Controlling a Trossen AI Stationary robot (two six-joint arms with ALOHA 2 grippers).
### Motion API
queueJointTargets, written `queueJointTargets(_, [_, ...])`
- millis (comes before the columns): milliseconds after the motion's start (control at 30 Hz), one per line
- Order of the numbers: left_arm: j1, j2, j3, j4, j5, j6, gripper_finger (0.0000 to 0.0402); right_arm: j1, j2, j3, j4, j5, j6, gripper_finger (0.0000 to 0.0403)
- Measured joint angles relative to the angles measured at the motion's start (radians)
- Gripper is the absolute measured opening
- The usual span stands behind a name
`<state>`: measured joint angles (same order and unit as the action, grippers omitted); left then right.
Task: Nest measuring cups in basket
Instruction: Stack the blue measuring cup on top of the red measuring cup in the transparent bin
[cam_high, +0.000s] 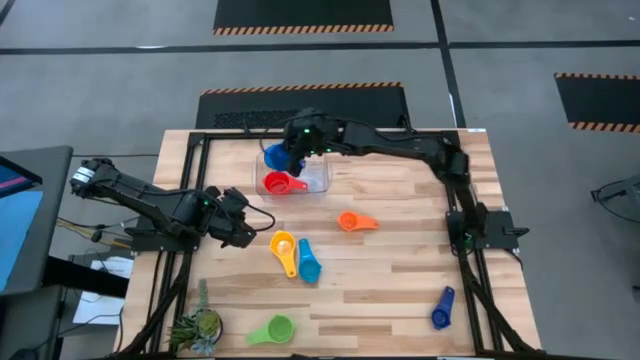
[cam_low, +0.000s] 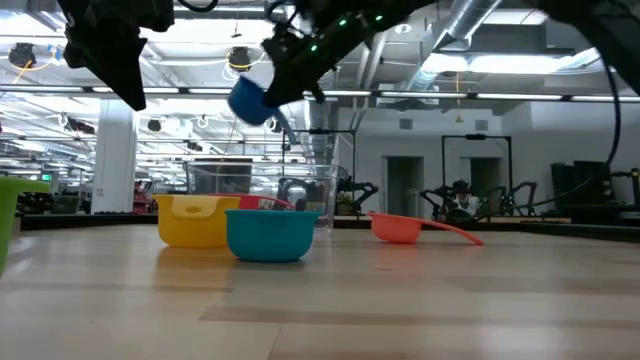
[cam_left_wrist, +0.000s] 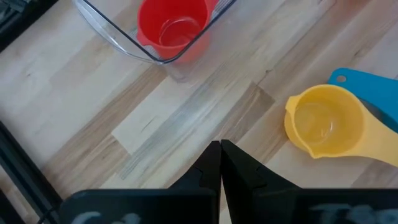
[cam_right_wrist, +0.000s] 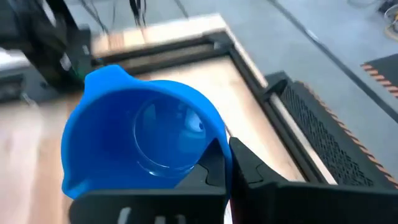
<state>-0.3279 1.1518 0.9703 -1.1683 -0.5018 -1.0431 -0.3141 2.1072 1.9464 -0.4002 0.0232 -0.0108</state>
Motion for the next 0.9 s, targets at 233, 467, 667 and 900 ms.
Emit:
queueJointTargets(233, [0.0, 0.0, 0.0, 0.0, -0.001, 0.0, 0.0, -0.003, 0.146, 0.181, -0.143, -0.093, -0.071, 0.0006])
queueJointTargets(467, [0.0, 0.0, 0.0, 0.0, -0.002, 0.001, 0.0, 0.015, 0.225, 0.221, -0.177, -0.132, -0.07, 0.0006])
queueJointTargets(667, [0.0, 0.0, 0.0, 0.0, -0.002, 0.001, 0.0, 0.019, 0.24, 0.222, -0.177, -0.131, -0.077, 0.0006])
queueJointTargets(900, [0.0, 0.0, 0.0, 0.007, -0.002, 0.0, 0.0, -0.004, 0.239, 0.222, -0.203, -0.128, -0.077, 0.001])
